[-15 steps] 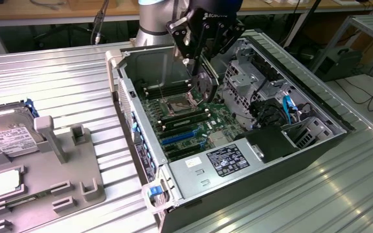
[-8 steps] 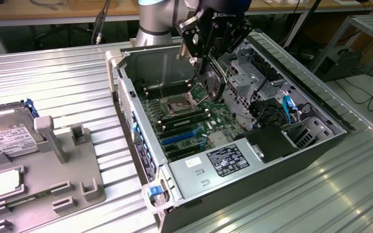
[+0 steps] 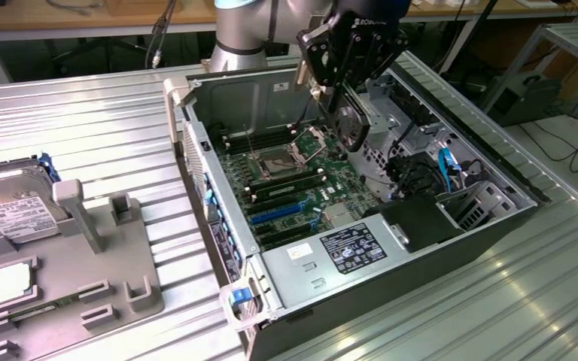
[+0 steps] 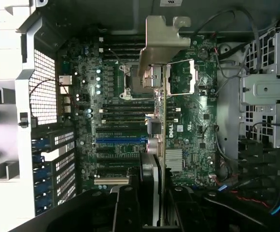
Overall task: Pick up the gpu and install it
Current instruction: 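Pick up the gpu and move the gpu toward the slot, then insert the gpu into the slot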
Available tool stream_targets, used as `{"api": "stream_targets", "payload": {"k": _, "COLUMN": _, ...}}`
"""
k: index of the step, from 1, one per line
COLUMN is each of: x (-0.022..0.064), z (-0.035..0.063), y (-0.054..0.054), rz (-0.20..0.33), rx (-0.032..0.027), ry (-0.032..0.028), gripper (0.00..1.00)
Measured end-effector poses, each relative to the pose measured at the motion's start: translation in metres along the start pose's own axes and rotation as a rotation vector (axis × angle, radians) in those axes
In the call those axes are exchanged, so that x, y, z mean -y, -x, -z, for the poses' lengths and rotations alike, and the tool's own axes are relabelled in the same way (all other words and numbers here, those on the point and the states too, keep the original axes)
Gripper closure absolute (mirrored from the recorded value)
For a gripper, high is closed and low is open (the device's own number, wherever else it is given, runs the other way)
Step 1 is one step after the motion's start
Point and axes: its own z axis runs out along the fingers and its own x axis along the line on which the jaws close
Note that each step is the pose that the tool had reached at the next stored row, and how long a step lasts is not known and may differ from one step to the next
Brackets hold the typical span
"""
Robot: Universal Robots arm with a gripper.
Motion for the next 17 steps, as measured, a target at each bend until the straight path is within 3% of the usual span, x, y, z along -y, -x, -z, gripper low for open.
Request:
{"api": "stream_targets", "payload": {"k": 7, "x": -0.0004, "z": 0.0, "y": 0.017, "rz": 0.002, "rx": 0.0, "ry": 0.0, "gripper": 0.72}}
{"api": "stream_targets", "payload": {"k": 17, "x": -0.0004, "z": 0.0, "y": 0.018, "rz": 0.013, "rx": -0.0003, "ry": 0.0001, "gripper": 0.72}}
